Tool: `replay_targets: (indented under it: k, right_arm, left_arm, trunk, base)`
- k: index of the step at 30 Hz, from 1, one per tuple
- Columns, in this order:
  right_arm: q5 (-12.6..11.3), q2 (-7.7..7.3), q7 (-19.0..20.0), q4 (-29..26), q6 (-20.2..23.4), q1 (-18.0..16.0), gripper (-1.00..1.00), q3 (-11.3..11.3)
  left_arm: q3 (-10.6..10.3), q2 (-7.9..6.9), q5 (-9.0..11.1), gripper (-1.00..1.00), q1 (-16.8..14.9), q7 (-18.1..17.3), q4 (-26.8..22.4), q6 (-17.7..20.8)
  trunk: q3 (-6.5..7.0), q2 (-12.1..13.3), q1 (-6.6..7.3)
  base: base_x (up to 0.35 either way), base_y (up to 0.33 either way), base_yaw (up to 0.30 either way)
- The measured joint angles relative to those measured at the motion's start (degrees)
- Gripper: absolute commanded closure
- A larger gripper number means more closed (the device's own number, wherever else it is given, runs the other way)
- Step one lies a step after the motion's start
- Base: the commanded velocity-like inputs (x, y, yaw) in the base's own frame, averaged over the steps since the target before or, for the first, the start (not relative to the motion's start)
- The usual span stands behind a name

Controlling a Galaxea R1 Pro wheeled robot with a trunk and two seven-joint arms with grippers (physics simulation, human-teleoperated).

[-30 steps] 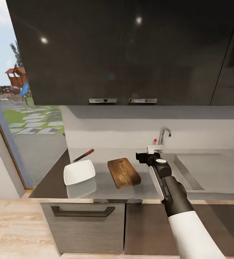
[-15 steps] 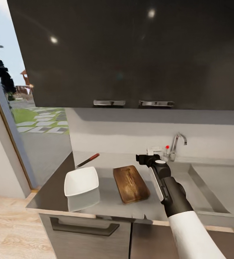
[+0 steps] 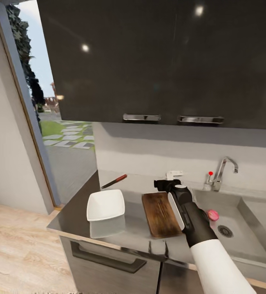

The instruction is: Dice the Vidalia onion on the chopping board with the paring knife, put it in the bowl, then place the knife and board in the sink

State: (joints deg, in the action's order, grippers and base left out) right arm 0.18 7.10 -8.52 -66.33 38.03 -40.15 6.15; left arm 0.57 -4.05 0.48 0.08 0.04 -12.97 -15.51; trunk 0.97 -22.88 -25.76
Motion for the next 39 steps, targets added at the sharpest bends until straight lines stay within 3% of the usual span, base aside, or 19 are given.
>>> replay_targets:
  k: [8, 15, 21, 27, 34, 39]
  right_arm:
    - [0.0, -0.18, 0.0, 2.3, -2.9, 0.0, -1.0, 0.0]
    - [0.0, -0.89, 0.8, 2.6, -3.1, 0.0, -1.0, 0.0]
    - [0.0, -4.09, 8.9, 4.1, -3.0, 0.0, -1.0, 0.0]
    - [0.1, -8.82, 18.5, 6.4, -2.7, 0.0, -1.0, -0.2]
    - [0.2, -11.39, 20.9, 6.7, -2.5, -0.3, -1.0, -0.3]
    - [0.1, -12.76, 22.8, 6.9, -0.7, -2.6, -1.0, -0.3]
  left_arm:
    - [0.0, 0.03, 0.0, -1.0, 0.0, 0.0, 0.0, 0.0]
    - [0.0, 0.09, 0.0, -1.0, 0.0, 0.0, 0.0, 0.1]
    - [0.0, 0.01, 0.0, -1.0, 0.0, 0.0, 0.0, 0.0]
    - [0.0, 0.0, 0.0, -1.0, 0.0, 0.0, 0.0, 0.0]
    - [0.0, 0.0, 0.0, -1.0, 0.0, 0.0, 0.0, 0.1]
    - [0.0, 0.0, 0.0, -1.0, 0.0, 0.0, 0.0, 0.1]
  trunk:
    - [0.0, 0.0, 0.0]
    - [0.0, 0.0, 0.0]
    - [0.0, 0.0, 0.0]
    - [0.0, 0.0, 0.0]
    - [0.0, 0.0, 0.0]
    - [0.01, 0.0, 0.0]
  base:
    - [0.0, -0.116, 0.272]
    - [0.0, -0.217, 0.058]
    - [0.0, -0.035, 0.006]
    - [0.0, -0.005, 0.001]
    - [0.0, 0.0, 0.0]
    - [0.002, 0.001, 0.0]
